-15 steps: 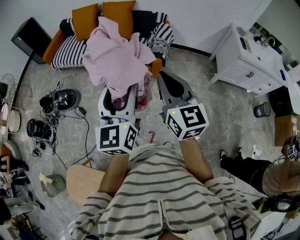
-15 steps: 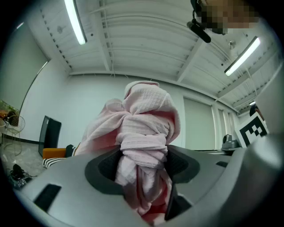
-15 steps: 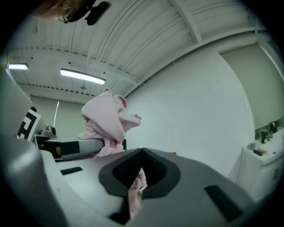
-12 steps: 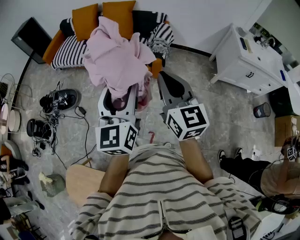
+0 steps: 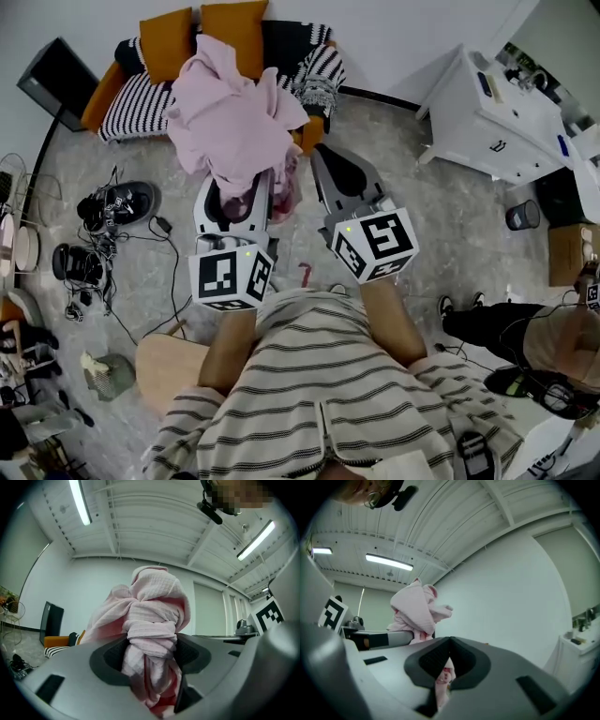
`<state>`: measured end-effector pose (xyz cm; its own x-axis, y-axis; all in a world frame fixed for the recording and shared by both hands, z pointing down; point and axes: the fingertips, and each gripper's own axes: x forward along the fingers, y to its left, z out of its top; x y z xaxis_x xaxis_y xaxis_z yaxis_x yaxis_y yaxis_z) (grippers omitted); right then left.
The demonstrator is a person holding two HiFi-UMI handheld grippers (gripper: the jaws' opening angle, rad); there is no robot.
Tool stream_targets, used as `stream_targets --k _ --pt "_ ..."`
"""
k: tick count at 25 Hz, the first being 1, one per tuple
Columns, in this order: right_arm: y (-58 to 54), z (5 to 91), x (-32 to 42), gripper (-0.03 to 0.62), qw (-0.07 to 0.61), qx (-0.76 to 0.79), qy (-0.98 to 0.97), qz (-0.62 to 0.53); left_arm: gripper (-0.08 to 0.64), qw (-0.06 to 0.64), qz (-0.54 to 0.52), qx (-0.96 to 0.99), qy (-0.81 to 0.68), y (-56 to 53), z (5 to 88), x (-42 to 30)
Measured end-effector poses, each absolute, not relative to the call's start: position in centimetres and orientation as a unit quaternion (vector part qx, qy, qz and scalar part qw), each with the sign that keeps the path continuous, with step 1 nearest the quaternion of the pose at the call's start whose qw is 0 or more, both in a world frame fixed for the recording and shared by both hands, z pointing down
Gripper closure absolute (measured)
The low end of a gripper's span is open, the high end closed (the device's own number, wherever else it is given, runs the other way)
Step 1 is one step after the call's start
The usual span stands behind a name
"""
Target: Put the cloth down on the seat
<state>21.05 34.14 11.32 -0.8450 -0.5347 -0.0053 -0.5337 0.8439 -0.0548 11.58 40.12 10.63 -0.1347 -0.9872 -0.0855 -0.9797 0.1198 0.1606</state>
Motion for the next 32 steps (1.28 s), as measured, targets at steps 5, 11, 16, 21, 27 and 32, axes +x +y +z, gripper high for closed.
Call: stream_targets --k 5,11,16,21,27,32 --pt "34.4 11.4 18.3 0.579 0.015 -0.303 0.953 -0.027 0.296 0.022 -0.098 0.668 -0.737 40.2 10.9 7.9" --pt "34.1 12.1 14.0 0.579 0.011 -0.332 0.942 -0.041 0.296 0.029 -0.101 0.672 -0.733 40.8 11.2 1.8" --pt "34.0 12.7 11.8 0.578 0.005 -0.357 0.933 -0.038 0.296 0.035 -0.101 0.677 -0.728 41.0 11.9 -1.9" --pt "32.7 13.8 9.4 0.578 -0.014 -0.368 0.928 -0.048 0.296 0.059 -0.103 0.674 -0.729 39.9 13.3 -5.3" --pt "28.2 16.0 7.1 0.58 -0.031 -0.369 0.927 -0.055 0.296 0.089 -0.104 0.676 -0.724 35.1 15.9 -7.4" --pt "20.4 16.1 6.1 0.578 -0.016 -0.379 0.922 -0.074 0.296 0.107 -0.093 0.68 -0.719 27.4 16.5 -8.8"
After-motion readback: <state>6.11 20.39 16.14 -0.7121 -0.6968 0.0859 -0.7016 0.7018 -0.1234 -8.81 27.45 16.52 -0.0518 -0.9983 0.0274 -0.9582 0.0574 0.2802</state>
